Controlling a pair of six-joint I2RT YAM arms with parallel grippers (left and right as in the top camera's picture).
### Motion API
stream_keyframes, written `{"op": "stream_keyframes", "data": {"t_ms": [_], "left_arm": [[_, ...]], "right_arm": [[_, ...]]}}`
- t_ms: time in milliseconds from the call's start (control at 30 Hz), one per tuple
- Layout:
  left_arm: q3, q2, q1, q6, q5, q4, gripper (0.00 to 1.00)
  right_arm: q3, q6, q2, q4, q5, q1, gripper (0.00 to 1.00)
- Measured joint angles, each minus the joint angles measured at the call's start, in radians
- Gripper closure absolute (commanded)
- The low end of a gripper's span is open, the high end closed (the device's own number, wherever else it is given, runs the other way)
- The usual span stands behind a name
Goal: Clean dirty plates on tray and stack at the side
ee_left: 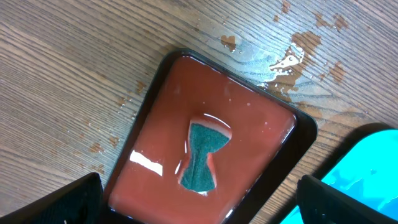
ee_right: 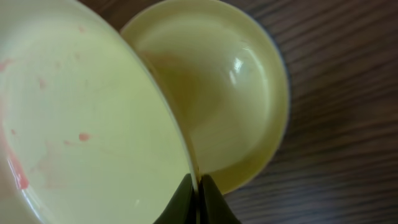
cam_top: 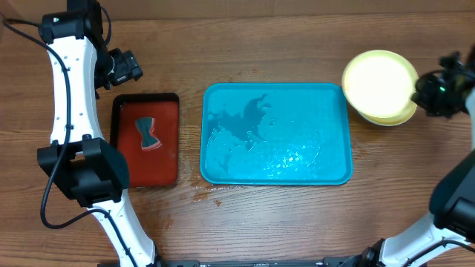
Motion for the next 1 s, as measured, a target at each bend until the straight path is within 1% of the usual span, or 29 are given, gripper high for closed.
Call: {"op": "stream_keyframes", "data": {"t_ms": [33,167,367,400,467,567,600,633,667,700,733,900,1000], "left_arm": [[0.000,0.000,0.000,0.000,0.000,0.000,0.00],[0.000,0.000,0.000,0.000,0.000,0.000,0.01],[0.000,0.000,0.000,0.000,0.000,0.000,0.00],[0.000,0.000,0.000,0.000,0.000,0.000,0.01],[0.000,0.000,0.000,0.000,0.000,0.000,0.00],[0.000,0.000,0.000,0.000,0.000,0.000,0.00],[0.000,0.000,0.000,0.000,0.000,0.000,0.00],[0.000,0.000,0.000,0.000,0.000,0.000,0.00],[0.000,0.000,0.000,0.000,0.000,0.000,0.01],[0.000,0.000,0.000,0.000,0.000,0.000,0.00],[0.000,0.000,0.000,0.000,0.000,0.000,0.00],[0.000,0.000,0.000,0.000,0.000,0.000,0.00],[0.000,0.000,0.000,0.000,0.000,-0.001,0.00]], "right_arm": [[-0.005,0.003,0.000,0.008,-0.001,-0.008,0.96],[-0.068,0.050,-0.001,0.146,-0.006,-0.069,0.96],[-0.171,0.097,-0.002,0.289,-0.002,-0.060,0.96],[-0.183,0.106,-0.002,0.307,0.001,-0.056,0.91],[-0.204,0.124,-0.002,0.340,0.010,-0.050,0.73],[-0.213,0.138,-0.002,0.354,0.014,-0.047,0.72],[-0.213,0.142,-0.002,0.354,0.016,-0.045,0.63],[-0.213,0.145,-0.002,0.355,0.017,-0.044,0.47],[-0.213,0.150,-0.002,0.354,0.017,-0.043,0.26],[-0.213,0.152,-0.002,0.354,0.020,-0.043,0.12],[-0.213,0.158,-0.003,0.349,0.017,-0.043,0.00],[-0.213,0.154,-0.057,0.212,-0.021,-0.042,0.00],[-0.209,0.153,-0.187,0.071,-0.035,-0.036,0.00]]}}
